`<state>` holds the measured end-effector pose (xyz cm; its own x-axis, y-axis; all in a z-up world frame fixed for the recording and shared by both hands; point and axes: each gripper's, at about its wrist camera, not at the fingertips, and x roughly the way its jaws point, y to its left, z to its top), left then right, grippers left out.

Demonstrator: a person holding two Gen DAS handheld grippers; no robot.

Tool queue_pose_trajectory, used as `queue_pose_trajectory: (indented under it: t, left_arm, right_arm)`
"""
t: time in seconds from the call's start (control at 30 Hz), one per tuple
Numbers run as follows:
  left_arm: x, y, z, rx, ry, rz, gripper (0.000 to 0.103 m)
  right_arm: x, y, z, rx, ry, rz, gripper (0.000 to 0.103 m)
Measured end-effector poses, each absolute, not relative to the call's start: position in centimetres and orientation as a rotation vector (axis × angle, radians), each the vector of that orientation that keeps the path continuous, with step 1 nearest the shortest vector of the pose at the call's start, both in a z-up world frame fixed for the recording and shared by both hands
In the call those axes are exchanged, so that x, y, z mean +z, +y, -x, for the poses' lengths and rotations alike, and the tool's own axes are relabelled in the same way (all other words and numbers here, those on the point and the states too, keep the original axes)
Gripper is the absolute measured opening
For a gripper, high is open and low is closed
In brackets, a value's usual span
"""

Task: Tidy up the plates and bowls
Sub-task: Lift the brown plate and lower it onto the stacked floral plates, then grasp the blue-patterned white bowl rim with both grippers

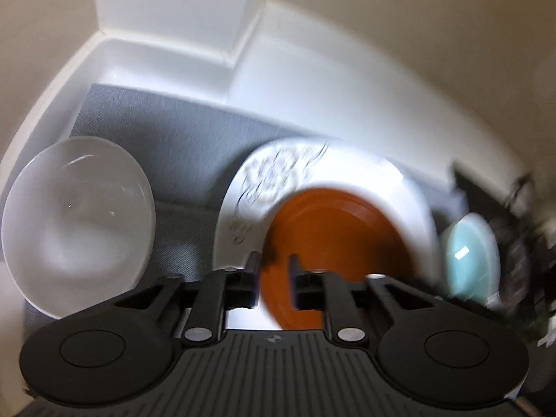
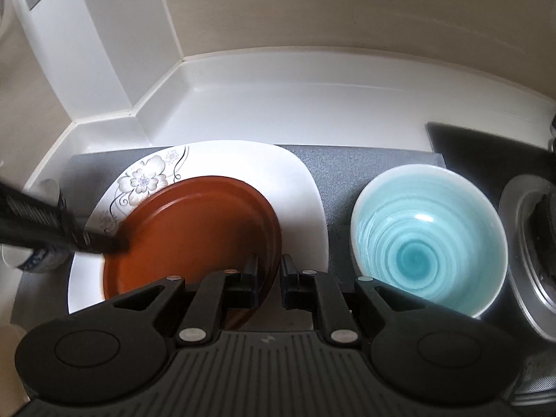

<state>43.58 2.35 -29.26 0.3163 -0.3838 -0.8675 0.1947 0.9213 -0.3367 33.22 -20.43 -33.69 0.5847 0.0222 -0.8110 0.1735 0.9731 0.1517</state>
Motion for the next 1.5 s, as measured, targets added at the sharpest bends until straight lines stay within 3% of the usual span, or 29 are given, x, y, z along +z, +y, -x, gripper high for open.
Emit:
queue_pose_trajectory:
  t: [0.07, 0.1, 0.17, 0.33, 0.43, 0.5, 0.6, 0.97, 1.0, 1.07, 1.5]
  left_arm:
    - [-27.9, 3.9, -42.8, -0.394, 1.127, 0.252, 0.056]
    - [-27.3, 4.9, -42.2, -0.387, 1.094, 0.271, 0.061]
    - [-26.0, 7.0, -41.3, -0.36, 1.049, 0.279, 0.061]
    - [-24.9, 14.7, -39.3, -0.212, 0.951, 0.323, 0.061]
    - [-26.6, 18.3, -39.5, -0.134, 0.946, 0.332, 0.056]
    - [-28.1, 20.1, -40.1, -0.085, 0.996, 0.37, 0.039]
    - [-29.7, 21.7, -40.7, -0.11, 1.03, 0.485, 0.032]
    - [-33.3, 22.6, -42.4, -0.165, 1.095, 0.74, 0.023]
    - [-33.2, 22.5, -42.4, -0.16, 1.099, 0.737, 0.022]
    - [-33.2, 22.4, -42.5, -0.159, 1.099, 0.726, 0.02]
    - [-32.8, 19.7, -39.4, -0.148, 1.239, 0.604, 0.018]
  right_arm:
    - [-33.3, -20.5, -33.3, -0.105, 0.942, -0.217, 0.021]
    - [-32.9, -20.5, -33.2, -0.119, 0.928, -0.212, 0.025]
    - [-32.0, -20.6, -32.8, -0.135, 0.893, -0.209, 0.042]
    - [-29.1, -20.0, -31.6, -0.114, 0.803, -0.297, 0.047]
    - [-29.0, -17.2, -32.9, 0.017, 0.833, -0.344, 0.047]
    - [-29.1, -14.3, -34.1, 0.113, 0.836, -0.317, 0.047]
    - [-29.3, -10.4, -35.7, 0.233, 0.845, -0.295, 0.047]
    - [-32.6, -5.3, -39.9, 0.264, 0.989, -0.365, 0.04]
    - [-33.1, -5.2, -40.2, 0.254, 1.004, -0.372, 0.039]
    - [-33.8, -5.2, -40.5, 0.27, 1.016, -0.408, 0.024]
    - [-32.2, -6.1, -37.3, 0.326, 1.092, -0.39, 0.017]
